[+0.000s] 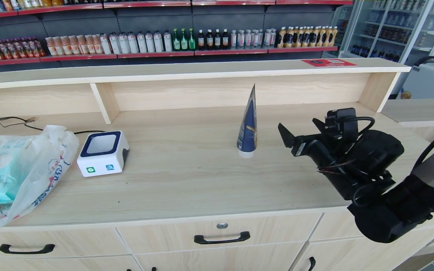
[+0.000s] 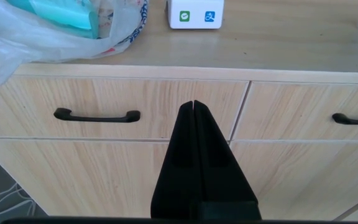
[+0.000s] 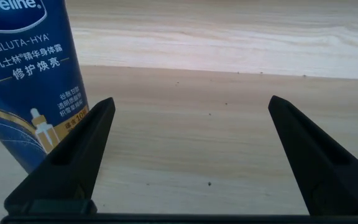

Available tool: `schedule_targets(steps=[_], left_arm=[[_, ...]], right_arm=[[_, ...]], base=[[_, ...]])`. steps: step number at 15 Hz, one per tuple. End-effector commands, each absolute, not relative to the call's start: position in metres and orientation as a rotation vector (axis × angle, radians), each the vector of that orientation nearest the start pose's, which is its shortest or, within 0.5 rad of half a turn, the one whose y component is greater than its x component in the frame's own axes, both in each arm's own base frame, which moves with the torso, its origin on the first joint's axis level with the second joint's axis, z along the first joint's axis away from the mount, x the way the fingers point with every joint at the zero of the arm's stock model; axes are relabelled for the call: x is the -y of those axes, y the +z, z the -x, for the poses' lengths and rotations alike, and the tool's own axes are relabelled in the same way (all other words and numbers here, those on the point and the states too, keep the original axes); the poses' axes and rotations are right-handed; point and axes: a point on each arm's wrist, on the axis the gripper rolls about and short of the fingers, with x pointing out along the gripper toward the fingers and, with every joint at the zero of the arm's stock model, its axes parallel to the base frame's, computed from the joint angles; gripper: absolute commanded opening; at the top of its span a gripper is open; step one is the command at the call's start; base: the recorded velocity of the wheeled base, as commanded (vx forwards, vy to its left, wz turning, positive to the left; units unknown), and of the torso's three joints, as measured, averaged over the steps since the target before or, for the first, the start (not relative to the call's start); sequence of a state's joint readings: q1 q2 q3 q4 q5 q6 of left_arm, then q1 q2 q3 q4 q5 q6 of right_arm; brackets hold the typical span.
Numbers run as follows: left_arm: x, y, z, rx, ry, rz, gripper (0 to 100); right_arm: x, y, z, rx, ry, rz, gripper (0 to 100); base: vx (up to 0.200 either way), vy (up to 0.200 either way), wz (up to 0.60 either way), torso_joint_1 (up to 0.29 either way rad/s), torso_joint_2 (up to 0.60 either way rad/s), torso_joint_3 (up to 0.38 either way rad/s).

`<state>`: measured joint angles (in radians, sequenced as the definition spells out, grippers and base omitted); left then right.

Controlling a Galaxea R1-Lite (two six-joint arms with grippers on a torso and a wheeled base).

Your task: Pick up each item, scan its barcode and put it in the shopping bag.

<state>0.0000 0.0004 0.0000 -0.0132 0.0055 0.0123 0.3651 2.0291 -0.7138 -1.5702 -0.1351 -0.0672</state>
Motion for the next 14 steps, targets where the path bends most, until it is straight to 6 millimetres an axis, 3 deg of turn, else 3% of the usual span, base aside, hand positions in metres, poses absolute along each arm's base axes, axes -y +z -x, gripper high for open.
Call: schedule_targets(steps=[1,3,6,14], left_arm=[[0.0,0.077,0.023,0.012,0.006,-0.009,0],[0.0,0.077,0.023,0.012,0.006,-0.005,0],[0.0,0.077,0.023,0.012,0.008,-0.003,0],[0.0,0.077,0.023,0.012,0.008,0.011,0]], right_arm=[[-0.112,0.162,-0.306,0.28,0.213,-0.002,100],[-0.106,0.162,-0.301,0.269,0.205,-0.001,100],[-0.106,0.155,-0.295,0.24,0.212,0.006,100],[-0.102,0.156,-0.285,0.228,0.211,0.009,100]], base=[[-0.2,0.0,0.0,0.017,0.0,0.002],[-0.2,0.0,0.0,-0.005,0.0,0.002],[0.0,0.0,0.0,0.0,0.0,0.0],[0.0,0.2,0.0,0.005,0.0,0.001]])
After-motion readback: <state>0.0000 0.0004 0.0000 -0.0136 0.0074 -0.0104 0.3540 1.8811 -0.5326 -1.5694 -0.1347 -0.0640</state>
